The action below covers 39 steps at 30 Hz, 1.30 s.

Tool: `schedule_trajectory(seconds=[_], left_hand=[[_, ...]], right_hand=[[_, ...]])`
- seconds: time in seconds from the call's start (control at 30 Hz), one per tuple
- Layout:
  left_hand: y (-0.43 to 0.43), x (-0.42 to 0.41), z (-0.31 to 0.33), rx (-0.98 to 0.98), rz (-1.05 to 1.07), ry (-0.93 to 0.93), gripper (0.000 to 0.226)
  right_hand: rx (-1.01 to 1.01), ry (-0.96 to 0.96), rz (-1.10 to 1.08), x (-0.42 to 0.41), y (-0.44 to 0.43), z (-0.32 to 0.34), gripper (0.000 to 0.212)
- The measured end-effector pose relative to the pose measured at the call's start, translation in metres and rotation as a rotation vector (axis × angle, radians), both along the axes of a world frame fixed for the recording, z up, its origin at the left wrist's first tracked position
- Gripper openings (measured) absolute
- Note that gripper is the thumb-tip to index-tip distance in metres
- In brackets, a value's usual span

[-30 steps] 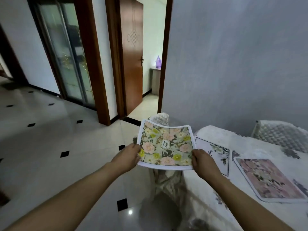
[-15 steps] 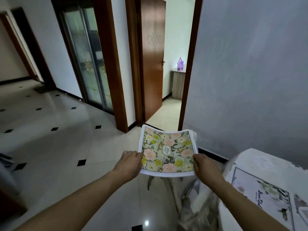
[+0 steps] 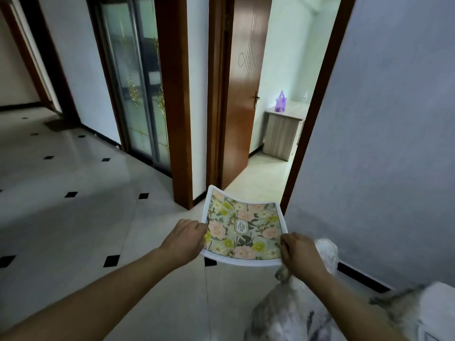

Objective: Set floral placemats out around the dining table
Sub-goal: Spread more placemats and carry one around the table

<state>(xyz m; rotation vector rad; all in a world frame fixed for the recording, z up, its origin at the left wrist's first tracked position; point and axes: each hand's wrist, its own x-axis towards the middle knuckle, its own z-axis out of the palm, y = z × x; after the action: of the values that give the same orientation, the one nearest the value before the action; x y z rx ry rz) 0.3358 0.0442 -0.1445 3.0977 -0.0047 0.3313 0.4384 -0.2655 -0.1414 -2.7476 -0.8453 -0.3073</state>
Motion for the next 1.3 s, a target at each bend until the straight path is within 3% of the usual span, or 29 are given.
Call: schedule_trajectory(seconds=[0.23,0.5,0.8,1.0,1.3], left_hand=[[0.065,0.145,0.017,-0.004,-0.221,-0.034,0.021],[0.019,0.345,0.007,0.056,-0.508,-0.035,0.018],[-0.037,0.564,0.011,0.079,-0.619,-0.026,0.009],[-0.099,0.683,-0.003,-0.011,-0.834,-0.015,0.019],[-0.281,0.837,-0.007,-0.136,-1.297,-0.022,0.023]], right_hand=[[0.082,0.051,-0.211,0.068,0.04,0.009,0.015],[0.081,0.033,-0.46,0.2,-0.006,0.0,0.016],[0.145,0.03,-0.629,0.364,-0.053,-0.009,0.016],[0.101,0.029,-0.815,0.43,-0.1,-0.013,0.015],[0.134,0.022,-1.372,0.455,-0.169,0.0,0.021]])
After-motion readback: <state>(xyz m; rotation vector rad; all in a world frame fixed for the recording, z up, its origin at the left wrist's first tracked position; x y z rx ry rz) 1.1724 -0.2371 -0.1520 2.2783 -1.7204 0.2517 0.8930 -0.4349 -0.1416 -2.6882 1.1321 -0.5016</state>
